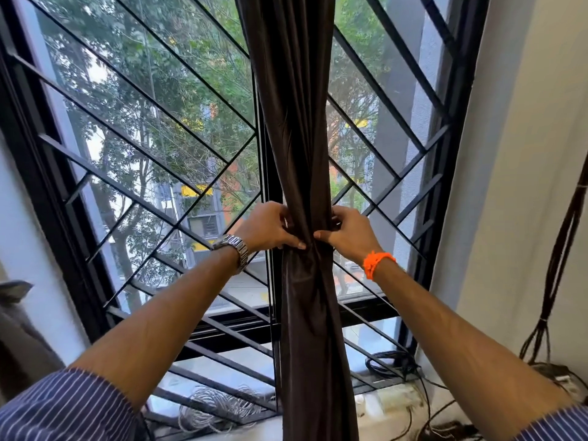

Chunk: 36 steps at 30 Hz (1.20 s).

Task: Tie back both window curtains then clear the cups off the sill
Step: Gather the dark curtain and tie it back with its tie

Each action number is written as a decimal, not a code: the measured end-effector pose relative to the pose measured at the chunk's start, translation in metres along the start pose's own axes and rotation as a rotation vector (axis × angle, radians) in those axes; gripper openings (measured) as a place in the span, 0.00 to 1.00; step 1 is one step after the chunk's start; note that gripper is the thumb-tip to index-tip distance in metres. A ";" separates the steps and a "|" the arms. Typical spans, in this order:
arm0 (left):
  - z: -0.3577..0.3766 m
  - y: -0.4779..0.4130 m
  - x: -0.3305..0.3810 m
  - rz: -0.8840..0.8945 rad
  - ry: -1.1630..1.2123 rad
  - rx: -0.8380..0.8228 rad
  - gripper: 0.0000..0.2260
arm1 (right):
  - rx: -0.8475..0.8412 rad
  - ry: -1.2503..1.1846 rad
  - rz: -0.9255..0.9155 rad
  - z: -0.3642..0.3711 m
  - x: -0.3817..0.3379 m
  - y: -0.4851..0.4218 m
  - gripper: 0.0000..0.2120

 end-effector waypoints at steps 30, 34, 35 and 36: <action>0.023 0.115 0.020 0.325 0.004 0.552 0.11 | -0.023 0.206 -0.464 0.001 -0.059 0.029 0.07; 0.025 0.119 0.062 0.571 -0.541 0.595 0.07 | -0.050 0.200 -0.480 0.006 -0.069 0.029 0.06; 0.025 0.119 0.071 0.639 -0.578 0.582 0.07 | -0.057 0.171 -0.462 0.004 -0.071 0.028 0.05; 0.023 0.118 0.077 0.690 -0.575 0.567 0.06 | -0.067 0.133 -0.434 0.001 -0.072 0.027 0.05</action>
Point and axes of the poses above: each hand's wrist, its own y-axis away from the middle knuckle, its own z-axis out of the palm, x = y × z, the point moved 9 cm from there along -y, towards the middle knuckle, and after that the axes turned 9 degrees about -x, right-handed, at the moved point
